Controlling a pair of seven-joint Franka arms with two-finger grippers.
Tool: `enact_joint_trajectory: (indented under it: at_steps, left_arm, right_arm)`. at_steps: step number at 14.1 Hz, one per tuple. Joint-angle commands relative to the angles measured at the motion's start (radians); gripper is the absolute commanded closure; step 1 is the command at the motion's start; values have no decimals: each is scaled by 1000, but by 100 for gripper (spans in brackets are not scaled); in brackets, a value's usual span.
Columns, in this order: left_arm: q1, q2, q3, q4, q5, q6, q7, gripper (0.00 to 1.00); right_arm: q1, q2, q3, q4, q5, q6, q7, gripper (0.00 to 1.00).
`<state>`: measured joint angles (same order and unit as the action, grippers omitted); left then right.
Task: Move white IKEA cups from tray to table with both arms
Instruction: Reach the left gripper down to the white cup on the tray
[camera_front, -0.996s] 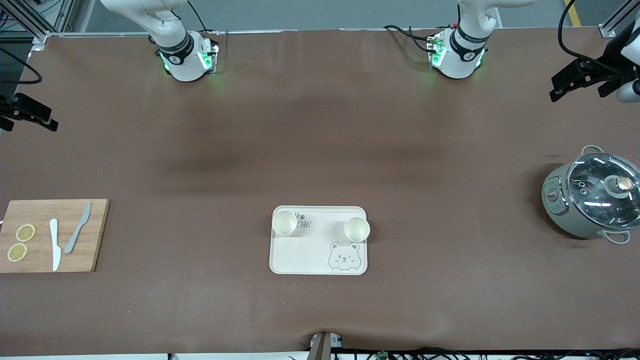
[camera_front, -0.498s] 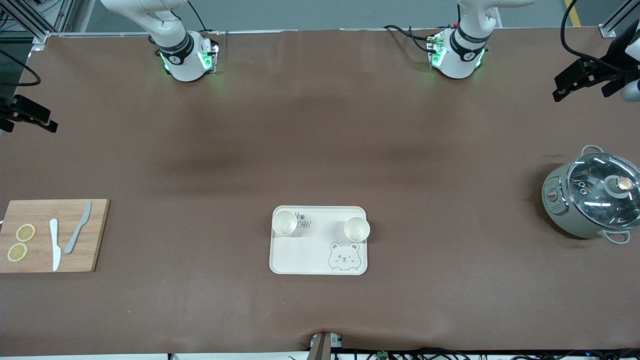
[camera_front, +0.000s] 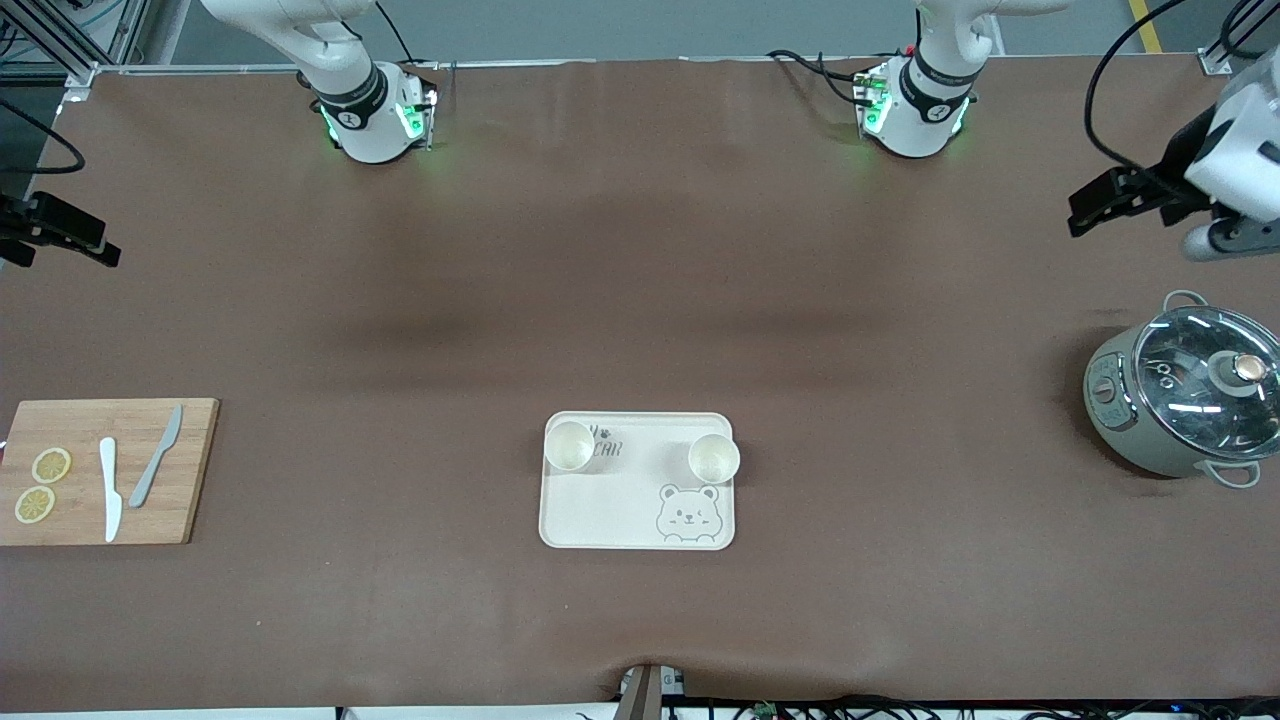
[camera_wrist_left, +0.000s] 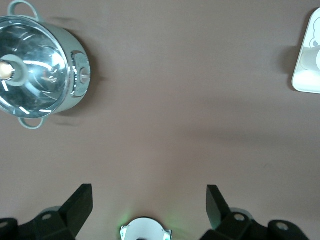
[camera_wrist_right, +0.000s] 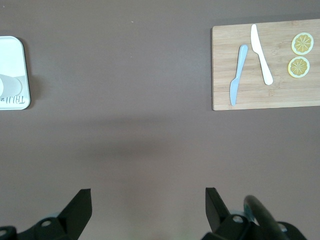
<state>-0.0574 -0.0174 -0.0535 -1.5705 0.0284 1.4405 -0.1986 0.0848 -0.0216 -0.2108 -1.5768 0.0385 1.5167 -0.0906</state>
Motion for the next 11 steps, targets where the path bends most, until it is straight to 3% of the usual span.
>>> enact_joint_trajectory:
  at_steps: [1, 5, 9, 11]
  left_arm:
    - [-4, -4, -26, -101, -7, 116, -18, 0]
    - [-7, 48, -89, -223, -10, 314, -80, 0]
    - [-27, 207, -192, -224, 1, 492, -253, 0]
    - [-74, 282, -193, -218, 1, 598, -343, 0]
  right_arm:
    - [-19, 14, 11, 18, 24, -4, 3, 0]
    - [-20, 15, 11, 18, 24, -4, 3, 0]
    - [-20, 26, 11, 20, 24, 11, 3, 0]
    - [-17, 26, 11, 20, 24, 14, 3, 0]
